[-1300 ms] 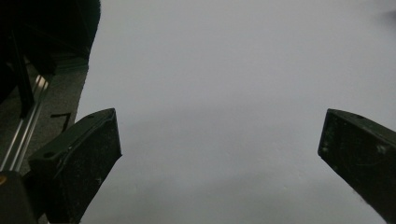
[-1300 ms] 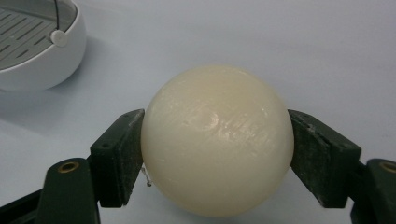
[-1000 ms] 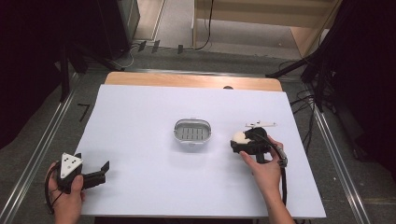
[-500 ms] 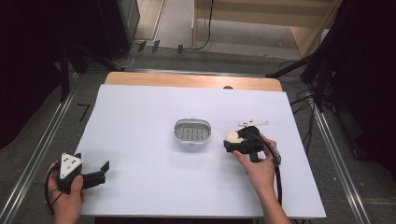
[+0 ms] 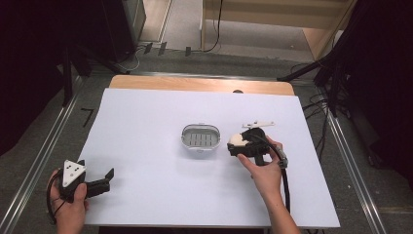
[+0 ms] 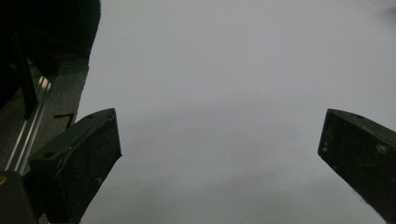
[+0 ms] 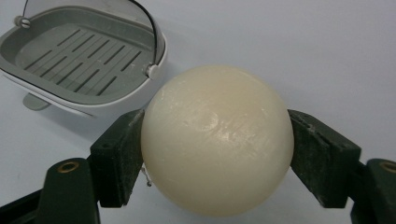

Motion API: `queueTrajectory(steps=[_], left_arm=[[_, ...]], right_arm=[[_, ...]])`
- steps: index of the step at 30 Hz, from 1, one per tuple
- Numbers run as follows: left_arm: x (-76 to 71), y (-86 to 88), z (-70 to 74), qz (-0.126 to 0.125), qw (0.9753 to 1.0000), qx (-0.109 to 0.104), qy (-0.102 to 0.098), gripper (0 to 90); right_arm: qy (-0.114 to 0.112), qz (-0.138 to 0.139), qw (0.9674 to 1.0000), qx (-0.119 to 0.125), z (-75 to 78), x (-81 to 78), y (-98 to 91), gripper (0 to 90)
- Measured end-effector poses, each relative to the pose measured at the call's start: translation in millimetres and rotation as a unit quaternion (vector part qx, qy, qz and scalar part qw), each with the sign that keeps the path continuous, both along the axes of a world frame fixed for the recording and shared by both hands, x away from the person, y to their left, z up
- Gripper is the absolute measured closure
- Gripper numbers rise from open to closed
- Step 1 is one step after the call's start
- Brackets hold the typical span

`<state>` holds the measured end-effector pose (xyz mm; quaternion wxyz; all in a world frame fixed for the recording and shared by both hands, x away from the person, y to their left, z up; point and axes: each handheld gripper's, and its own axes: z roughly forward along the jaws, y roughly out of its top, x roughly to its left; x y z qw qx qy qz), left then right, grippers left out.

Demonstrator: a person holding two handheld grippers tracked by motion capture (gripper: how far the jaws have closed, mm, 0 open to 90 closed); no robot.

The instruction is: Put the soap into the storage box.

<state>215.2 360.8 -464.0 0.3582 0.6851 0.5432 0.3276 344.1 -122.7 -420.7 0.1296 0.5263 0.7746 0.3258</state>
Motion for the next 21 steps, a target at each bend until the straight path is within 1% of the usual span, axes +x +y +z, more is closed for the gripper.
queueTrajectory(steps=[5, 10, 17, 21], left_arm=[[-0.3, 0.2, 0.2, 0.000, 1.0000, 0.000, -0.001, 0.0], [-0.4, 0.3, 0.2, 0.000, 1.0000, -0.001, -0.001, 0.0], [-0.3, 0.2, 0.2, 0.000, 1.0000, 0.000, 0.000, 0.0], [-0.2, 0.2, 0.1, 0.000, 1.0000, 0.000, -0.001, 0.0]], right_arm=[[-0.004, 0.006, 1.0000, -0.004, 4.9, 2.1, 6.9, 25.1], [-0.004, 0.009, 0.9999, 0.002, 7.6, 4.8, 12.9, 25.1], [-0.005, 0.012, 0.9999, 0.003, 10.2, 8.4, 21.2, 25.1], [-0.010, 0.011, 0.9999, 0.009, 13.3, 10.0, 24.5, 25.1]])
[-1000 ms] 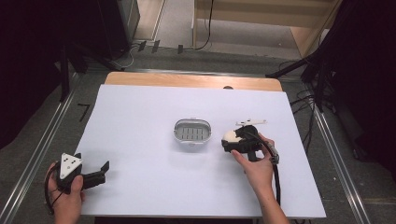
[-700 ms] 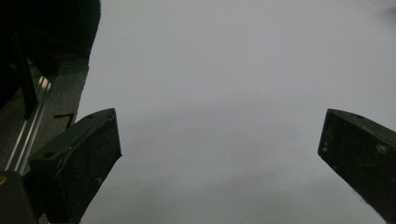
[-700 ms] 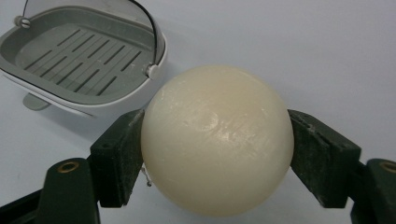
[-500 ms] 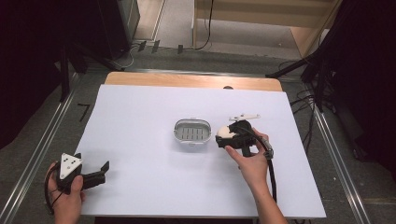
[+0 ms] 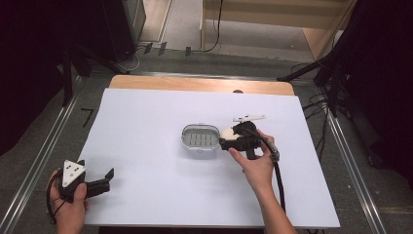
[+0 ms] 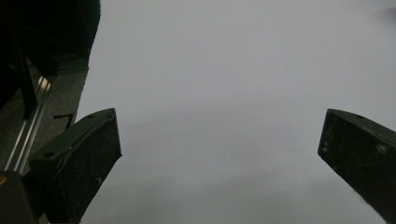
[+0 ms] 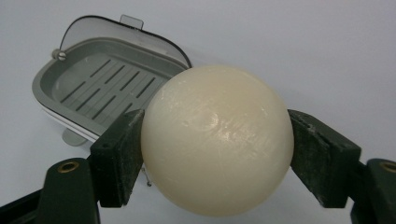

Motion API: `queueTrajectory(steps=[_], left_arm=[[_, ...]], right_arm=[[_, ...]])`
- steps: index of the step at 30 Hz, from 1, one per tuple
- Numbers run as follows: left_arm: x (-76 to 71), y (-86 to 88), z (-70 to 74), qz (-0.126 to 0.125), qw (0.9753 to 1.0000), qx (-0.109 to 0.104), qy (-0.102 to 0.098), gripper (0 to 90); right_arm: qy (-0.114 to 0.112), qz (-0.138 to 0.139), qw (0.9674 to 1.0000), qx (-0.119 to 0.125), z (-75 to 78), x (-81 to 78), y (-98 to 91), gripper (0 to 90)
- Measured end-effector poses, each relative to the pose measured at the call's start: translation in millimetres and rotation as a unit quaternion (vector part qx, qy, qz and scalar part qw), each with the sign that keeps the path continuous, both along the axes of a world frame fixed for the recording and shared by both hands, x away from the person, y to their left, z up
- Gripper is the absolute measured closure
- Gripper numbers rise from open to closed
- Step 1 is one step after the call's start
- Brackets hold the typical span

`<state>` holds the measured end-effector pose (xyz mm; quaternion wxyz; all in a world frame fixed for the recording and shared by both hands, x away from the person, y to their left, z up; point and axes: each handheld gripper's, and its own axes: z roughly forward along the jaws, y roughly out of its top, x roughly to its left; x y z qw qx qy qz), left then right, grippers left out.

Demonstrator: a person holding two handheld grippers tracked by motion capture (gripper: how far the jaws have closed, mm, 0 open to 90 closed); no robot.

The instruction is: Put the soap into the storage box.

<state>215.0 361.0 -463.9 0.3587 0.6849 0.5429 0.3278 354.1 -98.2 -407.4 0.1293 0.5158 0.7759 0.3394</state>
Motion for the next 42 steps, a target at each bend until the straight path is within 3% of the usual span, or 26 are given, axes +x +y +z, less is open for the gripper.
queueTrajectory(steps=[20, 42], left_arm=[[-0.2, 0.1, 0.1, -0.001, 1.0000, -0.001, 0.000, 0.0], [-0.2, 0.4, 0.1, -0.003, 1.0000, -0.001, 0.000, 0.0]], right_arm=[[-0.004, 0.023, 0.9996, 0.019, 2.6, 6.4, 35.8, 25.1], [0.002, 0.042, 0.9990, 0.014, -4.0, 15.7, 70.2, 25.1]])
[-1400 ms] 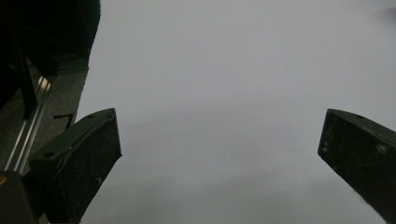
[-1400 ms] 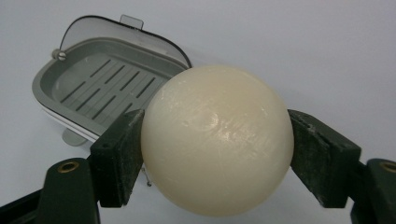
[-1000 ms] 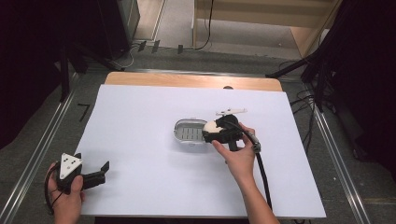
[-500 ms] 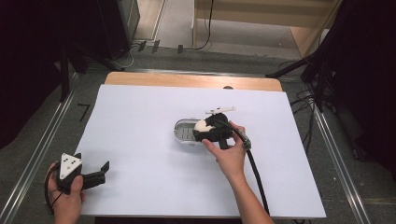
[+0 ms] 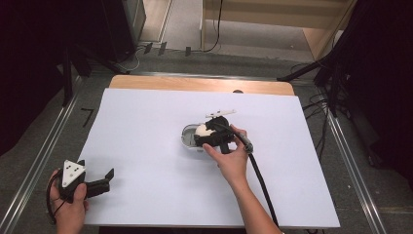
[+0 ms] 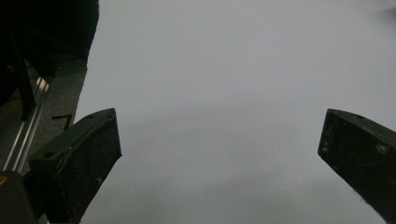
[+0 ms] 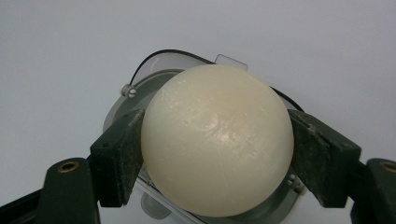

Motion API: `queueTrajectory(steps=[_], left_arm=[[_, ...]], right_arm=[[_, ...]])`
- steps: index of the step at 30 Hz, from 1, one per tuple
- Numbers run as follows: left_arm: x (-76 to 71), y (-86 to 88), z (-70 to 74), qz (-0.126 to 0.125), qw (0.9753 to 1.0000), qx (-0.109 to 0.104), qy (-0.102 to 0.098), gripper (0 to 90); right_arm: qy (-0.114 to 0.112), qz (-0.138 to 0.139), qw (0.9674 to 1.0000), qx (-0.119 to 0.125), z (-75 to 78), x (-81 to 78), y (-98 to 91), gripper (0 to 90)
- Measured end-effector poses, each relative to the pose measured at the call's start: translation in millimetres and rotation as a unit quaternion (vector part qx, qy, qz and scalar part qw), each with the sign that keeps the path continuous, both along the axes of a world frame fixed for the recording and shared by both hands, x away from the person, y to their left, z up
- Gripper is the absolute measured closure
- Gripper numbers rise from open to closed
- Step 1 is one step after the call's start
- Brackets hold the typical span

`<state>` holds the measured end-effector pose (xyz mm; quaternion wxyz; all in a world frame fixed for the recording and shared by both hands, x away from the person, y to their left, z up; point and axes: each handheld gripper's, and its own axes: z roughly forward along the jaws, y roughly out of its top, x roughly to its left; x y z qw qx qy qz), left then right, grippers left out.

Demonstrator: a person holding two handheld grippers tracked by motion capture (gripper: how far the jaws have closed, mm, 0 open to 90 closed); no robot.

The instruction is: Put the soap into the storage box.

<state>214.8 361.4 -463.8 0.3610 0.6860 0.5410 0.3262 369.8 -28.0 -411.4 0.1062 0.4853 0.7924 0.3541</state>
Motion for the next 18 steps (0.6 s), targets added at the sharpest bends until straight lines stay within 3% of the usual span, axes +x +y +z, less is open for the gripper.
queueTrajectory(steps=[18], left_arm=[[0.0, 0.2, -0.2, 0.000, 1.0000, -0.003, -0.002, 0.0]], right_arm=[[0.020, -0.004, 0.9998, -0.008, -11.2, 7.2, 7.8, 25.0]])
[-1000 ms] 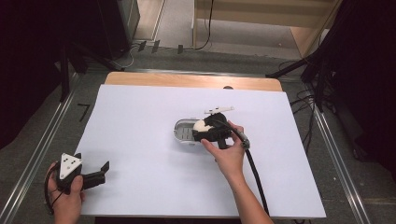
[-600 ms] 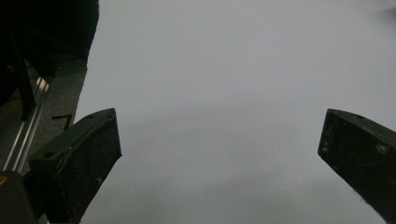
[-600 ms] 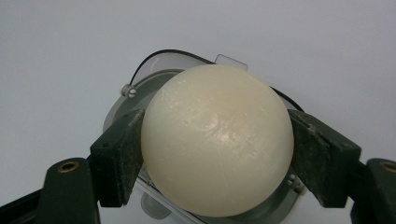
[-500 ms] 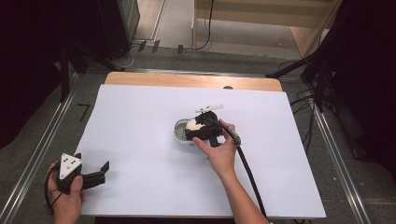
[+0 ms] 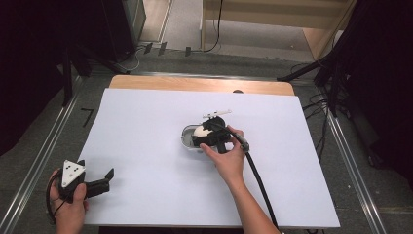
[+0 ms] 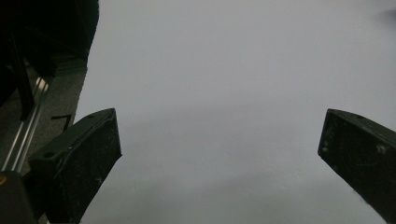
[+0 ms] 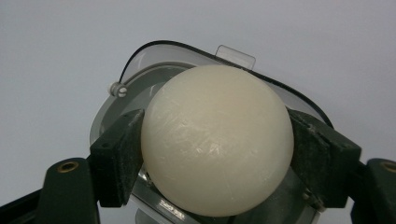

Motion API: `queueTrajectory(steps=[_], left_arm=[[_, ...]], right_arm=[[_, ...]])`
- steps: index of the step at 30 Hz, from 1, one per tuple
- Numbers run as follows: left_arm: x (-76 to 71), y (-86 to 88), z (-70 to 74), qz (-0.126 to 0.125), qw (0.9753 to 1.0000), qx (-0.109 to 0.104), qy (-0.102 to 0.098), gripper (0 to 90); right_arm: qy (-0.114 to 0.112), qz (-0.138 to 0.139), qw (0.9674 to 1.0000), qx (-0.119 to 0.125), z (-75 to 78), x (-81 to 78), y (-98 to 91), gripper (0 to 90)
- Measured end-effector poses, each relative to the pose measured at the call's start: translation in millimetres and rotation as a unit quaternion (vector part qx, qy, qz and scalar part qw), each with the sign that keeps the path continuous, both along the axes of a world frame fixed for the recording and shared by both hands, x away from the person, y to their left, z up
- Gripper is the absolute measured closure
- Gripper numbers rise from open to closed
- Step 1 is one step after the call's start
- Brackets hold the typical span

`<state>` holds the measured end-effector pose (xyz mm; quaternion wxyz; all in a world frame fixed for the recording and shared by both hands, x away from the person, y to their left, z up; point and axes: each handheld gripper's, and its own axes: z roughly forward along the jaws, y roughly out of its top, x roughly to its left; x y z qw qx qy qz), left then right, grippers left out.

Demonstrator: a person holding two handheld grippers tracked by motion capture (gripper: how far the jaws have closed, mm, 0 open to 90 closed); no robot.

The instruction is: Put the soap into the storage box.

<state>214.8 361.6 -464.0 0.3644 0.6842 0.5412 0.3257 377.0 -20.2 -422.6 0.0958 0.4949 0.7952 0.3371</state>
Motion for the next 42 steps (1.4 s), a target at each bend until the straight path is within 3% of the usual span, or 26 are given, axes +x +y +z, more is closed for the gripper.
queueTrajectory(steps=[7, 12, 25, 32, 42], left_arm=[[0.0, -0.3, -0.1, 0.001, 1.0000, -0.001, 0.000, 0.0], [-0.1, -0.3, 0.1, 0.001, 1.0000, 0.002, 0.001, 0.0], [0.2, -0.4, 0.0, 0.000, 1.0000, 0.003, 0.003, 0.0], [0.1, -0.4, 0.0, 0.000, 1.0000, 0.003, 0.002, 0.0], [0.1, -0.8, 0.0, 0.001, 1.0000, 0.004, 0.002, 0.0]], right_arm=[[0.003, 0.001, 1.0000, -0.002, -3.7, 1.7, 1.6, 24.8], [0.006, 0.002, 0.9999, 0.013, 0.5, 1.1, -1.7, 22.4], [-0.015, -0.004, 0.9995, 0.029, 12.7, -5.4, -14.2, 20.2], [-0.028, -0.011, 0.9988, 0.039, 18.7, -10.9, -30.3, 20.5], [-0.042, -0.035, 0.9974, 0.046, 10.6, -18.0, -67.1, 22.0]])
